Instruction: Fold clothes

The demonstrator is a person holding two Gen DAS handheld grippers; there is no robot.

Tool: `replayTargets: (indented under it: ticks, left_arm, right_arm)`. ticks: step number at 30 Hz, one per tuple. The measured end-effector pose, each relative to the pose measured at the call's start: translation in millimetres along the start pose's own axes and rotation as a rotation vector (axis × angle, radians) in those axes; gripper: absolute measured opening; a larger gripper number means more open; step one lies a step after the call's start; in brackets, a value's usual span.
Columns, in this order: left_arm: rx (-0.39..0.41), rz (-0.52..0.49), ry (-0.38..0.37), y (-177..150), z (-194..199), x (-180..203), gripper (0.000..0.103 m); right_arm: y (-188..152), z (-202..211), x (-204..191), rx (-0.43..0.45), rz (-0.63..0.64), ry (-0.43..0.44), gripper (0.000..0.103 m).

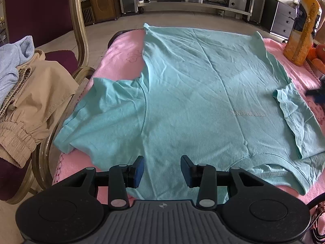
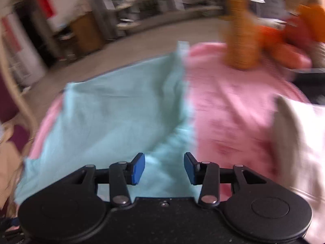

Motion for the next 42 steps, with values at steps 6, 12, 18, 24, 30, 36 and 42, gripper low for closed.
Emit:
replayTargets:
  ticks: [6, 12, 18, 24, 30, 36, 42]
  left_arm:
    - [-0.008, 0.003, -0.013, -2.3, 1.6, 0.6, 0.039]
    - [-0.031, 0.022, 0.006, -6.2, -3.0, -3.6, 0.039]
    - [-0.038, 0.029, 0.021, -11.2, -3.2, -6.0, 0.039]
    - [-0.033, 0.019, 0.026, -13.4, -1.8, -3.8, 0.039]
    - [-0.03, 0.01, 0.018, -15.4, -0.6, -1.7, 0.039]
    - [-0.034, 0.014, 0.017, -16.6, -1.2, -3.8, 0.039]
    - [-0.03, 0.048, -0.017, -16.0, 1.4, -6.5, 0.039]
  right_arm:
    - [-26.7, 19.2, 35.7, -0.15, -0.085, -0.055, 0.038]
    - [-51.9, 28.9, 54.9, -0.161, -0.146, -0.044, 0.03]
    - [-63.3, 33.9, 61.5, -0.171, -0.218, 0.031, 0.014]
    - [-70.0, 37.5, 30.3, -0.115, -0.025, -0.073, 0.005]
    - [-74.8, 52.8, 1.5, -0.016, 0.166, -0.208, 0.003]
    - [-75.3, 40.3, 2.3, -0.067, 0.185, -0.247, 0.007]
    - [-67.9, 71.2, 10.0, 0.024, 0.078, -0.188, 0.02]
Point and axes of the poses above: each gripper's, at about its wrist camera, not at the fingertips, and z roughly against the way its jaws point, x to its right, y to its top, the point moved 1 cm from there along -z, roughly the way its jaws point, and after that the axes turned 4 degrees about x, right-handed, at the moved point
